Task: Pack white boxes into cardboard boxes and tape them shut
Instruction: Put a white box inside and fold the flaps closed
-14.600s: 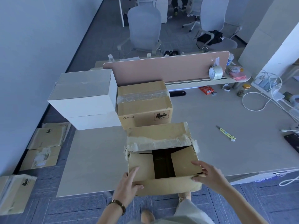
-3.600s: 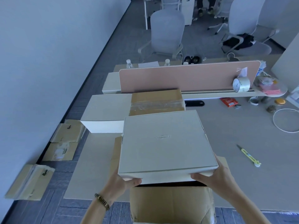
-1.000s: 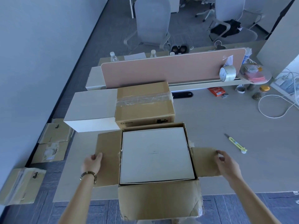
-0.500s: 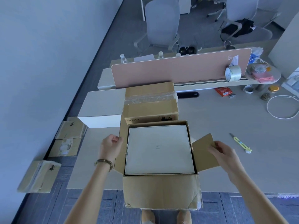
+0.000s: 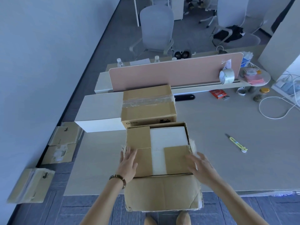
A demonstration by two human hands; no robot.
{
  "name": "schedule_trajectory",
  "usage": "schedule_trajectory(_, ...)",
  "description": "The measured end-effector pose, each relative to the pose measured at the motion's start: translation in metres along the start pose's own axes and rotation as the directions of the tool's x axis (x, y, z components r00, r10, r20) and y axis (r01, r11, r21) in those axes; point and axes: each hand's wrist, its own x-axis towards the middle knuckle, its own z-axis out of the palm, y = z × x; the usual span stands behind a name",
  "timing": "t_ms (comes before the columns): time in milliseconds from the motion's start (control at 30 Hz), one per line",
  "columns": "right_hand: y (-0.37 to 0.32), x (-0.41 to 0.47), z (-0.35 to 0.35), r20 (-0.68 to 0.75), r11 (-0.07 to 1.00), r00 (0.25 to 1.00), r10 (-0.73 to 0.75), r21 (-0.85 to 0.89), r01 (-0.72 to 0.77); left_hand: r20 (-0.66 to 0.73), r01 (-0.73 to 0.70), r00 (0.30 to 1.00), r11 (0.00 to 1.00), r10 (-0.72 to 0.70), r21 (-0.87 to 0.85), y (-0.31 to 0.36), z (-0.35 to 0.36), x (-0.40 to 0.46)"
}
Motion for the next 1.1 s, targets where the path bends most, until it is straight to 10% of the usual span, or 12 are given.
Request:
schedule_trajectory(767, 0.018, -0.025, 0.014, -0.025, 0.964, 0.999, 0.029, 0.267, -0.021, -0.067, -0.265, 0.963, 0.961, 0.260, -0.076, -0.057, 0.016, -0.039)
schedule_trajectory(1100, 0.045, -0.032, 0.013, 0.095, 0.783, 0.995, -0.028, 0.621, -0.037, 0.090, -0.282, 0.958, 0.952, 0.273, 0.114, -0.090, 0.011, -0.063)
